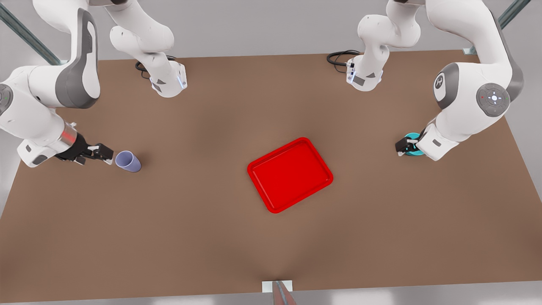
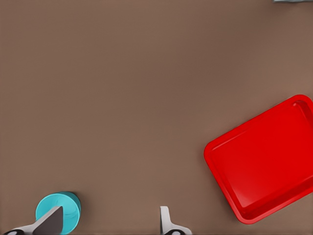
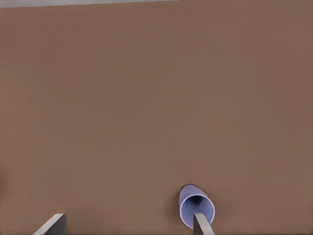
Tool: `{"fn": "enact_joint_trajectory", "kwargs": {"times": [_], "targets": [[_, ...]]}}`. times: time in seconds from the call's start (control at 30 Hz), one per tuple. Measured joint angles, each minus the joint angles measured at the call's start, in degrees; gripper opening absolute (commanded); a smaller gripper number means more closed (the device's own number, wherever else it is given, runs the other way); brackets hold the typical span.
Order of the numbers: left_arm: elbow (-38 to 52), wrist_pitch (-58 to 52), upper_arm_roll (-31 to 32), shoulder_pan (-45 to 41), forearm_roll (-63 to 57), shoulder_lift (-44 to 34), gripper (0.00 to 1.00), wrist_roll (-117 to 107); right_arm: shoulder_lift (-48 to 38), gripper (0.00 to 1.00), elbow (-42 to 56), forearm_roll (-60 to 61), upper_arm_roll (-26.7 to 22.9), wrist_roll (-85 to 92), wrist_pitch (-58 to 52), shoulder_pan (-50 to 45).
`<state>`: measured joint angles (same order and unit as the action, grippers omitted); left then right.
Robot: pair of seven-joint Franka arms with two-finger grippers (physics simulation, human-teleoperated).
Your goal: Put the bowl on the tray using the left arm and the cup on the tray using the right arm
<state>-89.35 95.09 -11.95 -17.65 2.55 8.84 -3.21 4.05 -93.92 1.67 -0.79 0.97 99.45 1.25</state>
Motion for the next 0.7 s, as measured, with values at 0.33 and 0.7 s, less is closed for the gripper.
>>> {"fn": "enact_joint_trajectory", "kwargs": {"times": [0.33, 0.7], "targets": [[-26.23, 16.44, -4.51, 25.39, 4.92, 6.23, 1.0, 50.37, 0.17, 1.0, -2.23, 0.09, -0.08, 0.14, 2.07, -0.96], [-31.42, 23.14, -5.19, 30.75, 14.4, 16.54, 1.0, 54.1, 0.95, 1.0, -1.88, 0.18, -0.08, 0.49, 1.73, -0.35]]}}
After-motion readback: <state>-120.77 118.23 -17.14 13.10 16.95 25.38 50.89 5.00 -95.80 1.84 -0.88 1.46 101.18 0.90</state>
